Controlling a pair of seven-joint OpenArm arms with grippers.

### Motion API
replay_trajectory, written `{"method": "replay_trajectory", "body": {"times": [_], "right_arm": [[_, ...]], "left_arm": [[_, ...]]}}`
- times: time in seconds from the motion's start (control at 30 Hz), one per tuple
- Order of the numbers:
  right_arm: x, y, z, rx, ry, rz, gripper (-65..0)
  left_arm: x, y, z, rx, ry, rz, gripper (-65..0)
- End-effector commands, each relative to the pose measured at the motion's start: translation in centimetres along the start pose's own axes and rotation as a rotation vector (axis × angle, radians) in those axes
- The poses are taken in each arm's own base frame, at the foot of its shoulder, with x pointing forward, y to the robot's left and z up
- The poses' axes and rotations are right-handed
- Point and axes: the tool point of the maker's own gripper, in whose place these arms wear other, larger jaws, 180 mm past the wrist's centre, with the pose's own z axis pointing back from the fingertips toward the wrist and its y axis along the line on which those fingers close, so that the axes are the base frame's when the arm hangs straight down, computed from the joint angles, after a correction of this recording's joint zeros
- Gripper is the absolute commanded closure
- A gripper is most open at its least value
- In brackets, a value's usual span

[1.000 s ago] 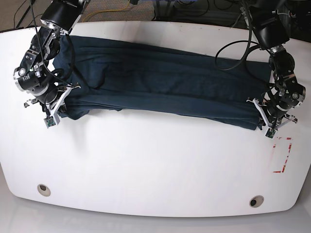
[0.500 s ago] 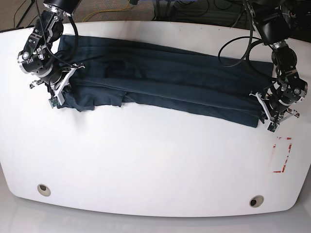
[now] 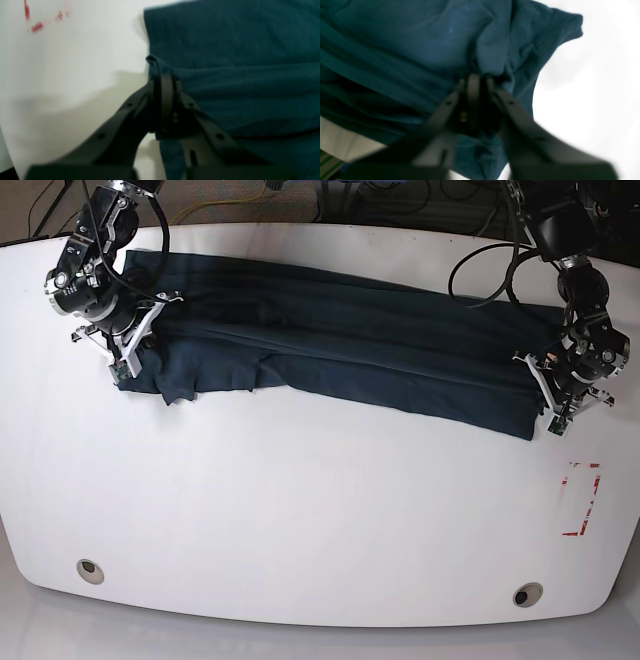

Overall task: Layout the t-shirt on the table in an organized manner, then fold the t-shirt properly
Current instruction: 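Fold the hem over toward the collar edge with both grippers, then drag the folded shirt end with the right gripper to straighten it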

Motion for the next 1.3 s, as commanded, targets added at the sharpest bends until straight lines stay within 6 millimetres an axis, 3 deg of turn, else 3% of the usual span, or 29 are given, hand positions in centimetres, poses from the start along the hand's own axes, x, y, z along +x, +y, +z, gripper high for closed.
{"method": "replay_trajectory", "body": {"times": [0.0, 0.23, 0.33, 0.53, 0.73, 0.9, 1.27], "right_arm": [[0.3, -0.8, 0.5, -0.031, -0.009, 0.007, -21.2], [0.1, -0.8, 0.7, -0.033, -0.006, 0.009, -55.5], [0.4, -1.0, 1.0, -0.040, -0.021, 0.008, -63.3], [1.9, -2.2, 2.9, -0.073, -0.107, -0.025, -60.6], [4.2, -0.5, 3.5, 0.046, -0.235, -0.065, -53.1], [6.0, 0.0, 3.6, 0.081, -0.293, -0.071, -52.5], [9.0, 0.3, -0.7, 0.109, -0.247, -0.034, -52.5]], "left_arm": [[1.1, 1.7, 0.7, 0.047, -0.028, -0.006, -14.9], [0.6, 1.6, 0.8, 0.048, -0.022, -0.006, -36.2], [0.7, 1.6, 0.9, 0.049, -0.026, -0.007, -39.4], [3.0, 3.0, 2.7, 0.108, -0.081, -0.054, -39.6], [5.8, 3.9, 5.1, 0.174, -0.147, -0.105, -39.6], [8.3, 3.6, 7.0, 0.183, -0.233, -0.115, -39.6], [8.8, 2.9, 7.0, 0.142, -0.273, -0.091, -39.6]]}}
